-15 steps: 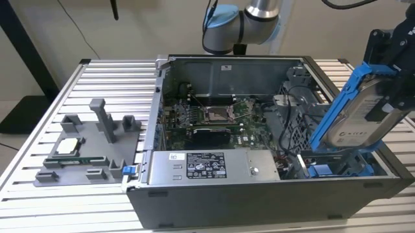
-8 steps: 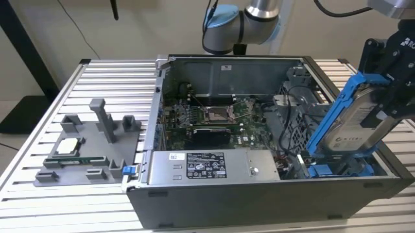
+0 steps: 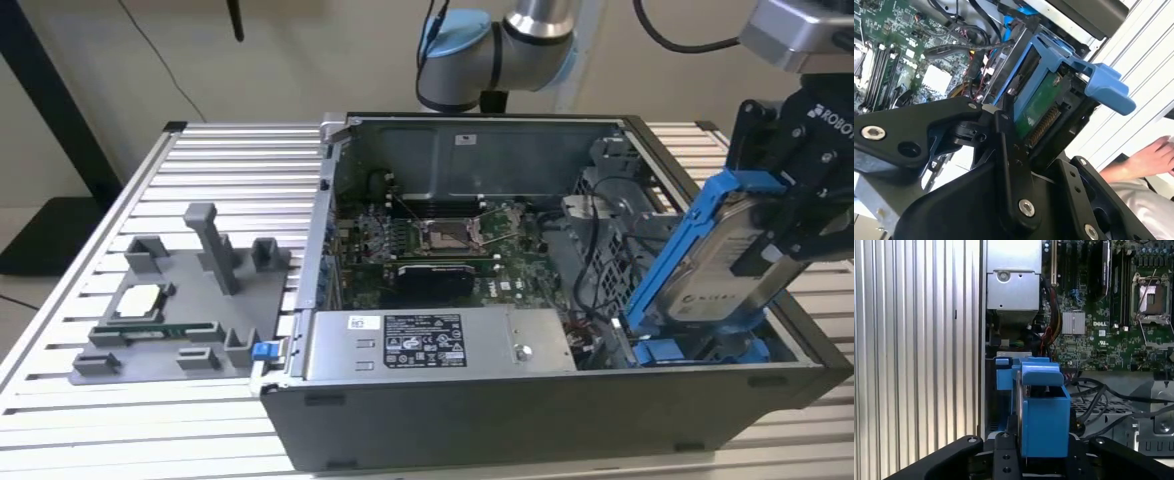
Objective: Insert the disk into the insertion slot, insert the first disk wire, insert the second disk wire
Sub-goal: 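Insert the disk into the insertion slot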
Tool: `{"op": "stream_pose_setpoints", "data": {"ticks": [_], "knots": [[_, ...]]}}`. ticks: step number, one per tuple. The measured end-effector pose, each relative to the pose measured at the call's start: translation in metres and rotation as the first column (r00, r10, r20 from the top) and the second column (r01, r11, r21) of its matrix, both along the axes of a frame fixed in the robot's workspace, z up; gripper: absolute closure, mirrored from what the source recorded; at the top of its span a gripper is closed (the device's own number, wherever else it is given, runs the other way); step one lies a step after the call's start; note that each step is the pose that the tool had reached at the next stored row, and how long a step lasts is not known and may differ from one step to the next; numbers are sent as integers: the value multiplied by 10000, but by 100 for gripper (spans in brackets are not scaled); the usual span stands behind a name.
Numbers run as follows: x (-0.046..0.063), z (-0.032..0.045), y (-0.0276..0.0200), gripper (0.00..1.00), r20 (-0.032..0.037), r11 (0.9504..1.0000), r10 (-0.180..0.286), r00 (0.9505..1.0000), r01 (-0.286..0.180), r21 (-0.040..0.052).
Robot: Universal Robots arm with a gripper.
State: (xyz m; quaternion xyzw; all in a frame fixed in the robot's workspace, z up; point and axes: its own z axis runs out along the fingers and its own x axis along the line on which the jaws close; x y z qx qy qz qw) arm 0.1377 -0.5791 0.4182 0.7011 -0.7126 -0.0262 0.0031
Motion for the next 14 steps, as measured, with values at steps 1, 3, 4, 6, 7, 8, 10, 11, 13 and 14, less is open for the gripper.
{"op": "stream_pose_setpoints", "data": {"ticks": [1,3,4,6,7,8,10,11,13,14], "knots": [[0,-18,0,100,0,10000,1,10000,-1,1],[2,-55,0,100,0,10000,0,10000,0,1],[8,-71,1,100,0,10000,1,10000,-1,2],[19,-93,4,100,0,10000,1,10000,-1,-2],[21,-104,5,100,0,10000,0,10000,0,-2],[21,-116,8,100,0,10000,-1,10000,1,0],[24,-139,14,100,0,10000,1,10000,-1,4],[26,-149,19,100,2,10000,2,10000,-2,3],[32,-174,27,100,-1,10000,1,10000,-1,8],[36,-185,33,100,-1,10000,1,10000,-1,6]]}}
